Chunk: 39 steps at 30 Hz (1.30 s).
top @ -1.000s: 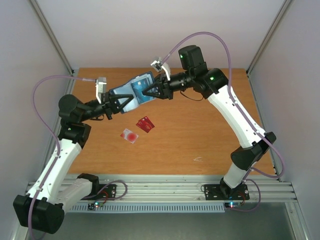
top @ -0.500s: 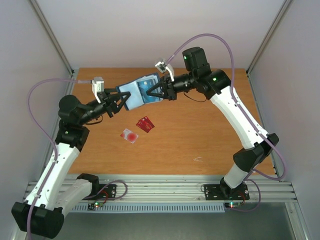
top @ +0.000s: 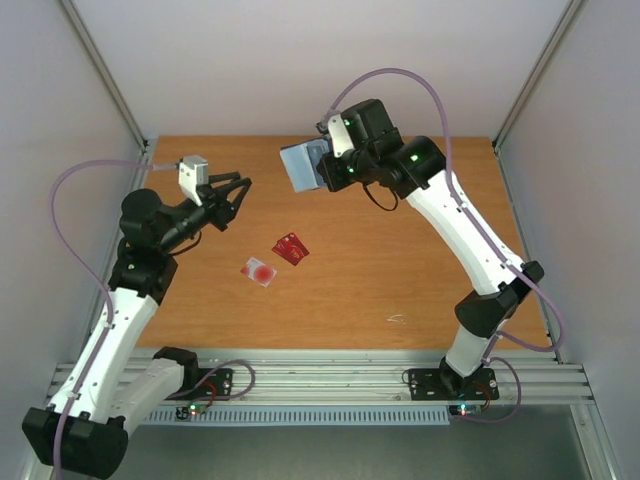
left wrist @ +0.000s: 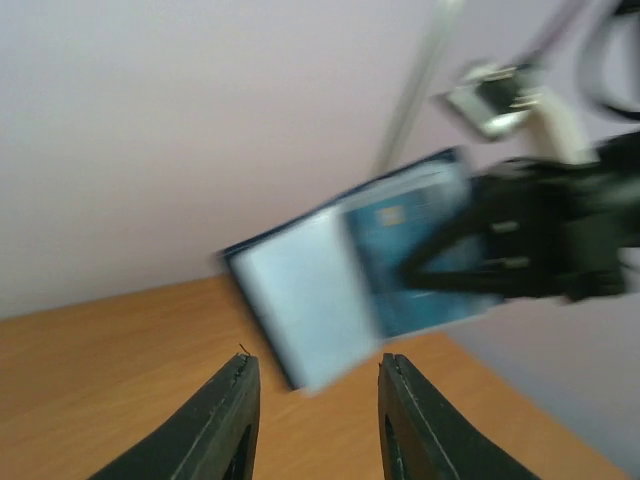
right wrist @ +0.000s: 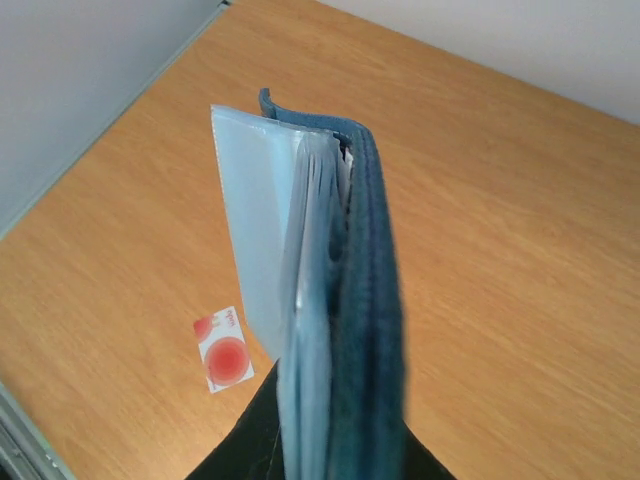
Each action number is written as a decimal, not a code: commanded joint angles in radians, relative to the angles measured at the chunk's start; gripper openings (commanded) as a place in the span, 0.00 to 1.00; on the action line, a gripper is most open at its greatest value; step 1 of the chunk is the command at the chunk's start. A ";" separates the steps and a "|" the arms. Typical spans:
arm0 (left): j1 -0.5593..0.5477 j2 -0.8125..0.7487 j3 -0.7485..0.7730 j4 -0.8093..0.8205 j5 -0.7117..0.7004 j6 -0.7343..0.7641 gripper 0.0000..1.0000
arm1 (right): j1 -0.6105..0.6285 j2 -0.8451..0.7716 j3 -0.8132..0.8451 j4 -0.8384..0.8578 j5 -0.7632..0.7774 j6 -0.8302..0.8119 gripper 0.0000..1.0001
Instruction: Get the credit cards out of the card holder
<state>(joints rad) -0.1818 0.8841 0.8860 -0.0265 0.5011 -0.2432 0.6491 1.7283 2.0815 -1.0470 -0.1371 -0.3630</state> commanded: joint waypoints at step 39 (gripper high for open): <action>-0.054 0.102 -0.013 0.229 0.319 -0.420 0.35 | 0.077 -0.074 -0.069 0.242 -0.811 -0.119 0.01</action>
<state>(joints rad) -0.2455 0.9672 0.8810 0.1848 0.8417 -0.6643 0.6933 1.7123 2.0083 -0.8772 -0.7429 -0.4648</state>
